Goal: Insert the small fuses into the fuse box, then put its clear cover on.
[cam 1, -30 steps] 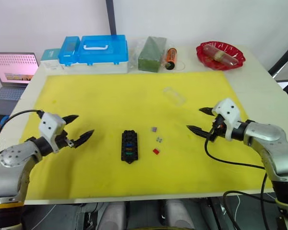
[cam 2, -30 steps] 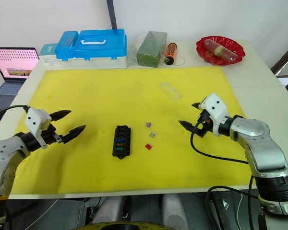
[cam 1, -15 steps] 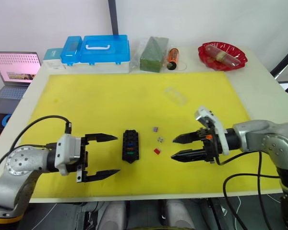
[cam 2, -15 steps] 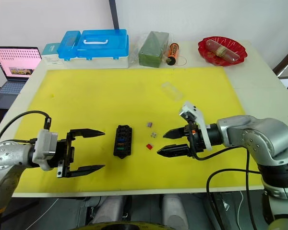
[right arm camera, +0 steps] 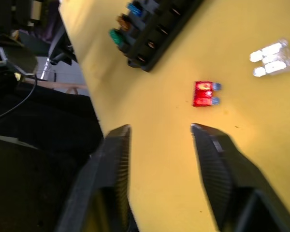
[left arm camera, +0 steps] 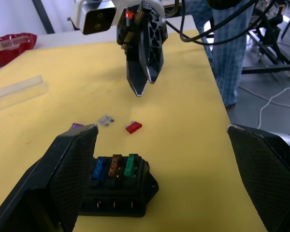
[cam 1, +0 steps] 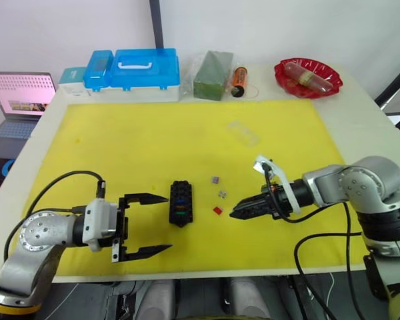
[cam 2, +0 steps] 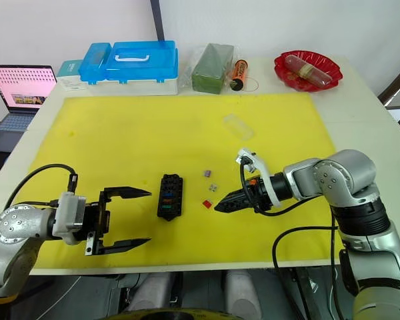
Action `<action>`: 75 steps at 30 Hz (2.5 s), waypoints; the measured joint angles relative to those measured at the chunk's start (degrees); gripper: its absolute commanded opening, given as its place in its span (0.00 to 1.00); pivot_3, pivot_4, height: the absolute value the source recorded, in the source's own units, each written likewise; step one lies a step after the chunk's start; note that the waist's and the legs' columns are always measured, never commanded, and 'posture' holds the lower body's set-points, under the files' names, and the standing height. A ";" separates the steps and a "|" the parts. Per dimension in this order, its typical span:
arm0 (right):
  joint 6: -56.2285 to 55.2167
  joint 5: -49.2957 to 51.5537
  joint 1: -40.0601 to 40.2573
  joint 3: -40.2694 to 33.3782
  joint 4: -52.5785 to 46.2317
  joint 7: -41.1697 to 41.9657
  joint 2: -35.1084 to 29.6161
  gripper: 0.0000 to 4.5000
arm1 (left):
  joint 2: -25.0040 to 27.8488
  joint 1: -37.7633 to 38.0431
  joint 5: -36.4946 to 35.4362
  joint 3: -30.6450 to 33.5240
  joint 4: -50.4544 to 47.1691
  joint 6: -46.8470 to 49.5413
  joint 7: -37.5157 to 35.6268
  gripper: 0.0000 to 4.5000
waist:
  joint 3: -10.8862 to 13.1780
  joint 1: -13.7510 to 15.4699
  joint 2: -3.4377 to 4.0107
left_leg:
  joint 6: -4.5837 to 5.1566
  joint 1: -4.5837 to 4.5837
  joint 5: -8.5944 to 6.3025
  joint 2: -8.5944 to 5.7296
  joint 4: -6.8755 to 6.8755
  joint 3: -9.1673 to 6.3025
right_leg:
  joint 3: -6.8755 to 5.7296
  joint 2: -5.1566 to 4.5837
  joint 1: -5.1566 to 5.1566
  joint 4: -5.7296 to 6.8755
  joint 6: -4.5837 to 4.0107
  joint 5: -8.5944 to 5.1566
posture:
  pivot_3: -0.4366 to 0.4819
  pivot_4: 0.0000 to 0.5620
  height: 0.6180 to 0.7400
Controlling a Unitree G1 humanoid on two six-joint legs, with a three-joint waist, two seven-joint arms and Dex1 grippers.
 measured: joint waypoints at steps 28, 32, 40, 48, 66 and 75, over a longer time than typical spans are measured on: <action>-3.89 -6.91 -3.44 8.00 9.13 -0.12 5.48 0.48 | -0.82 0.19 0.51 -1.49 -0.20 -0.95 2.29 1.00 | -0.01 -0.18 0.00 | 0.00 0.02 0.00 0.00 0.00 -0.03 | -0.02 0.04 -0.01 0.10 0.09 0.05 | 0.48 0.27 1.00; -4.21 -7.35 -3.59 8.17 9.93 0.07 6.40 0.48 | -0.74 0.20 0.51 -1.61 -0.35 -0.86 2.66 1.00 | -0.01 -0.23 0.00 | 0.00 0.03 0.00 0.00 0.01 -0.03 | -0.01 0.05 -0.02 0.14 0.09 0.05 | 0.48 0.27 1.00; -4.22 -8.15 -3.88 8.35 10.95 0.08 8.32 0.48 | -0.62 0.10 0.61 -2.80 -1.30 0.07 3.25 1.00 | -0.01 -0.39 0.00 | 0.00 0.07 0.00 0.01 0.00 -0.03 | -0.01 0.09 -0.02 0.22 0.10 0.06 | 0.48 0.27 1.00; -4.38 -9.09 -4.41 9.22 10.99 0.31 9.71 0.48 | -0.44 -0.97 0.68 -3.27 -2.79 1.94 5.03 1.00 | -0.02 -0.47 0.00 | 0.00 0.11 0.00 0.03 0.00 -0.05 | -0.01 0.12 -0.02 0.28 0.10 0.06 | 0.48 0.27 1.00; -7.68 -10.97 -2.88 10.67 9.73 2.39 8.23 0.01 | 0.24 -1.82 0.23 -3.63 -4.65 4.95 6.56 1.00 | -0.02 -0.03 0.00 | 0.00 0.10 0.00 0.01 0.02 -0.06 | 0.01 0.11 -0.01 0.30 0.11 0.06 | 0.48 0.27 1.00; 1.40 2.14 13.48 -19.43 -5.13 -12.26 10.49 0.01 | 0.22 0.03 -0.06 -3.03 -4.71 4.45 6.35 1.00 | -0.05 0.55 -0.06 | 0.00 0.02 0.00 -0.01 0.02 -0.18 | -0.09 0.09 0.04 0.27 0.11 0.06 | 0.48 0.27 1.00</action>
